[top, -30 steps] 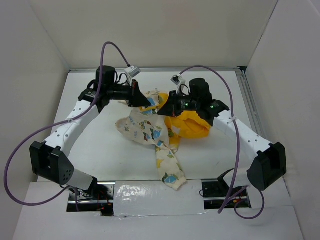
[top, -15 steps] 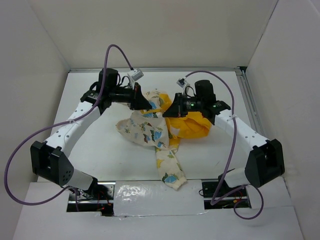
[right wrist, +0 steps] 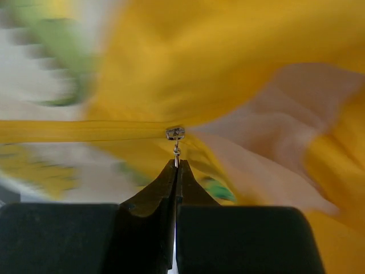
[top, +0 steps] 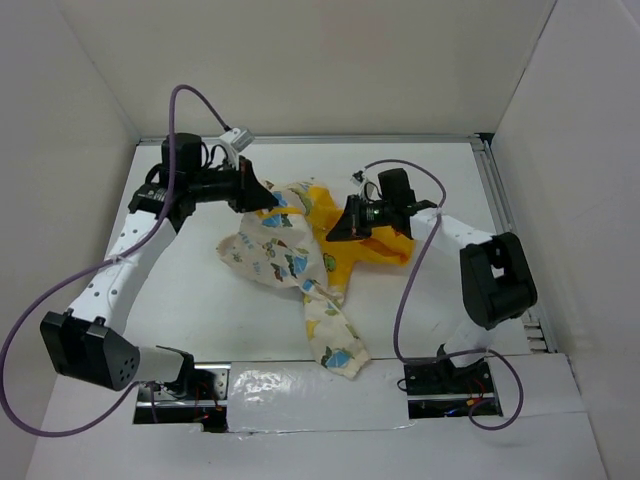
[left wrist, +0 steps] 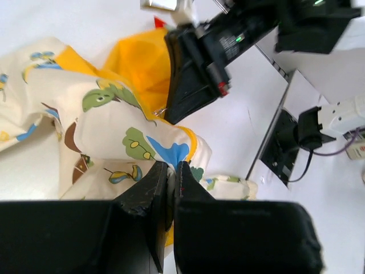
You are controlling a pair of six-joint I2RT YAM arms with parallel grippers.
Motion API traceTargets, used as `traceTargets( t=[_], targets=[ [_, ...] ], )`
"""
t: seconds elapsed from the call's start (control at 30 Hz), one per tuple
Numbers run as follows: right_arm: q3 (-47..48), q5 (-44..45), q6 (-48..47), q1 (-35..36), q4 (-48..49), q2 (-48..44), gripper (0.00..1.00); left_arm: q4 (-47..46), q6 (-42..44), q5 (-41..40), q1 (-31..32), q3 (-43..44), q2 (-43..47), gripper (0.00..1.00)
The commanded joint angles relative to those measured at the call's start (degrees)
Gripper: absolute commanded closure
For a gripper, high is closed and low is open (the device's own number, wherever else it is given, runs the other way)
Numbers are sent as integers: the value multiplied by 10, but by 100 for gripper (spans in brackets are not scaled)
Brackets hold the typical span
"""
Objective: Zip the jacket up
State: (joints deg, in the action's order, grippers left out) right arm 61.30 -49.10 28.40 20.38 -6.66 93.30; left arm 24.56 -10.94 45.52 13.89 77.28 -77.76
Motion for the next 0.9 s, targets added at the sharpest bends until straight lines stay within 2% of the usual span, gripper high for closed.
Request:
traceTargets(
  t=[0.0, 0.1, 0.3, 0.43, 0.5, 0.53, 0.7, 0.83, 0.87],
  targets=[
    [-9, 34, 7, -15, -18, 28, 100, -22, -17, -3, -15, 40, 45, 100],
    [-8, 86, -1, -24, -49, 37, 100, -23, -23, -17, -26, 36, 56, 100],
    [-37, 110, 16, -75, -23, 23, 100, -42, -28, 8, -52, 5, 78, 100],
    [-26, 210, 7, -98, -89, 7, 100, -34, -35, -6, -65, -2, 75, 100],
    [-13, 260, 14, -133, -119, 7, 100, -37, -42, -6, -77, -10, 79, 100],
    [-8, 336, 28, -143, -146, 7, 100, -42, -45, -8, -84, -15, 87, 100],
    [42, 481, 56, -229, -205, -4, 100, -44, -58, -15, -113, -32, 91, 100],
    [68, 431, 19, -231, -177, -30, 100, -57, -73, -13, -125, -56, 62, 100],
    [75, 418, 7, -228, -179, -36, 100, -58, -76, -27, -126, -62, 51, 93]
  ],
)
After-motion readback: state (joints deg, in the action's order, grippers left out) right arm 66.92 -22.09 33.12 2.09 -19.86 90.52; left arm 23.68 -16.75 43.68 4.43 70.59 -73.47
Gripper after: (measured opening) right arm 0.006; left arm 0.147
